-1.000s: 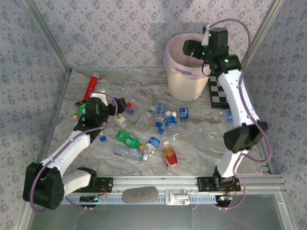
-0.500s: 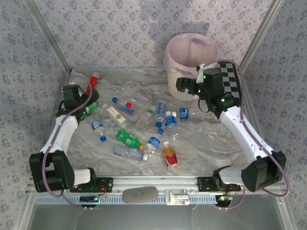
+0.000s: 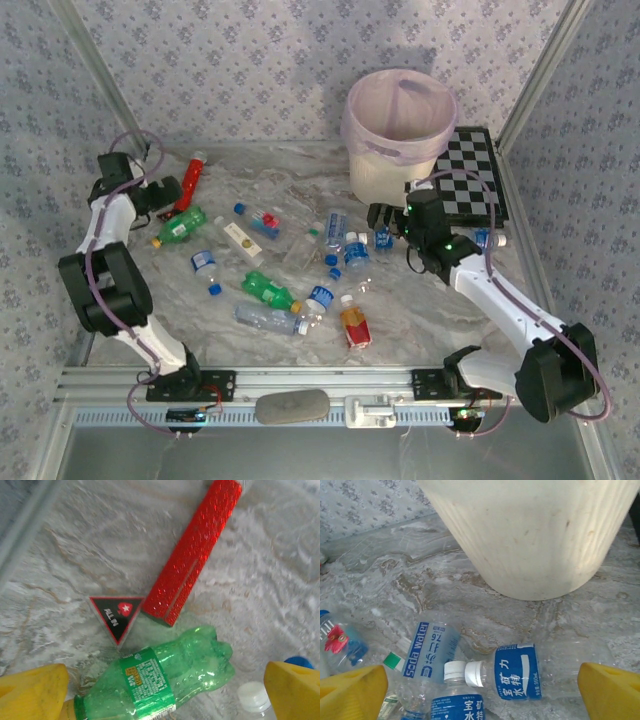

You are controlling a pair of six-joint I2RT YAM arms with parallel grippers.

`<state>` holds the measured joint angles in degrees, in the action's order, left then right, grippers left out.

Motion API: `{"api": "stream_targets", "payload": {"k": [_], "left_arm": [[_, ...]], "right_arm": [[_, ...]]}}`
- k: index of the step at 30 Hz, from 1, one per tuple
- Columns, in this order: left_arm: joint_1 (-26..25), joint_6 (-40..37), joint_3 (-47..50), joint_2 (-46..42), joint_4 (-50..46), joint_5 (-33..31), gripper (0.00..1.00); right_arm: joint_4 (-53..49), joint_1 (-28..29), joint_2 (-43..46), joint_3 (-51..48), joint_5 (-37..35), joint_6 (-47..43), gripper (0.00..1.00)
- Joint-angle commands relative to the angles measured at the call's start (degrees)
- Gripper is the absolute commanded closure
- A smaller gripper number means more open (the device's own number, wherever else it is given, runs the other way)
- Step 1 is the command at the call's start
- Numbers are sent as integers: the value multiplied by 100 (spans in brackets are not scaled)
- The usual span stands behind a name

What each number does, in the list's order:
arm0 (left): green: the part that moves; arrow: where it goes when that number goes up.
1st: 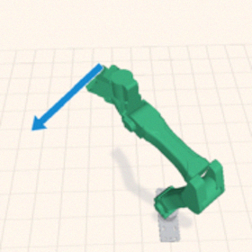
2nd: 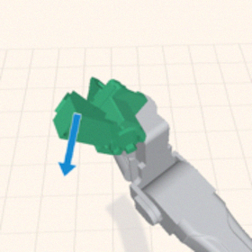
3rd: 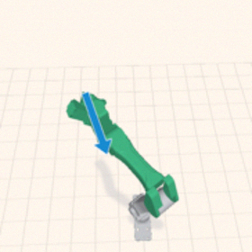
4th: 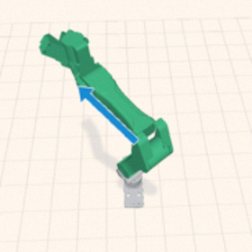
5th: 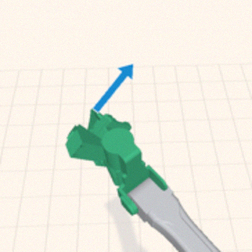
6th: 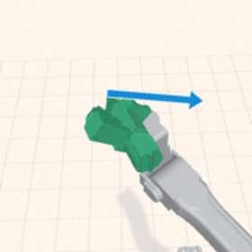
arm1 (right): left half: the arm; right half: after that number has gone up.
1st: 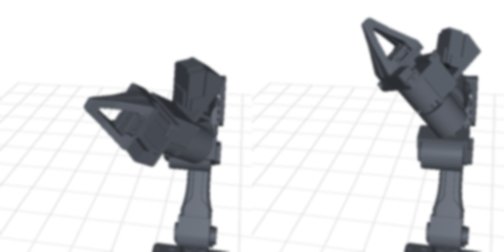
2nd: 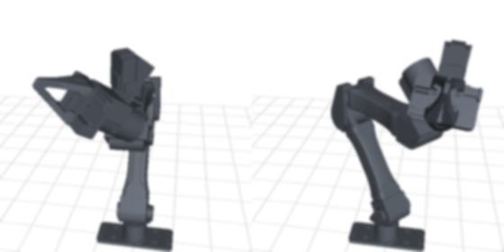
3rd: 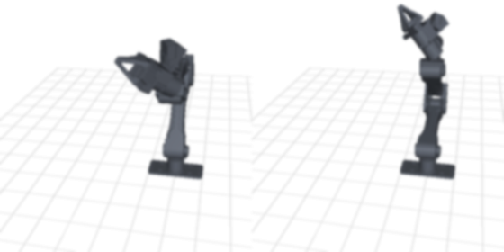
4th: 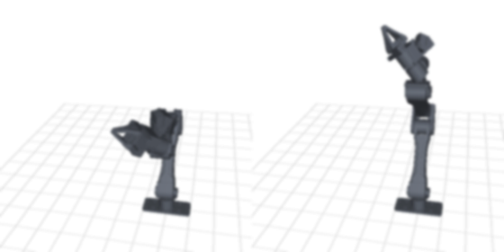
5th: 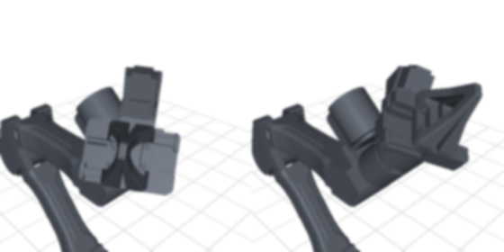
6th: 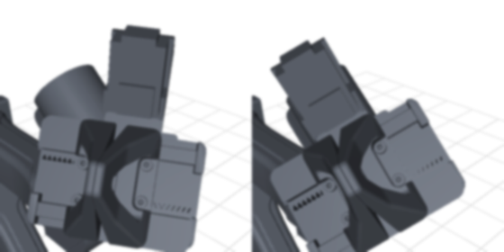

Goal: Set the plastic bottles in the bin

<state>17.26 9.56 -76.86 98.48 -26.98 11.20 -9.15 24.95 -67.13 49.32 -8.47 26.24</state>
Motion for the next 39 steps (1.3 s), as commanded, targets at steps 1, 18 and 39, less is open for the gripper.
{"api": "stream_targets", "payload": {"k": [1,18,39], "left_arm": [[-11,-728,-404,295,-605,336,0],[-1054,-1413,-769,1177,-1360,-1153,0],[-1223,-838,-149,909,-1645,-1535,0]], "right_arm": [[234,49,218,-66,-391,159,1],[86,115,286,-102,-559,137,1],[131,134,328,-193,-639,109,1]]}}
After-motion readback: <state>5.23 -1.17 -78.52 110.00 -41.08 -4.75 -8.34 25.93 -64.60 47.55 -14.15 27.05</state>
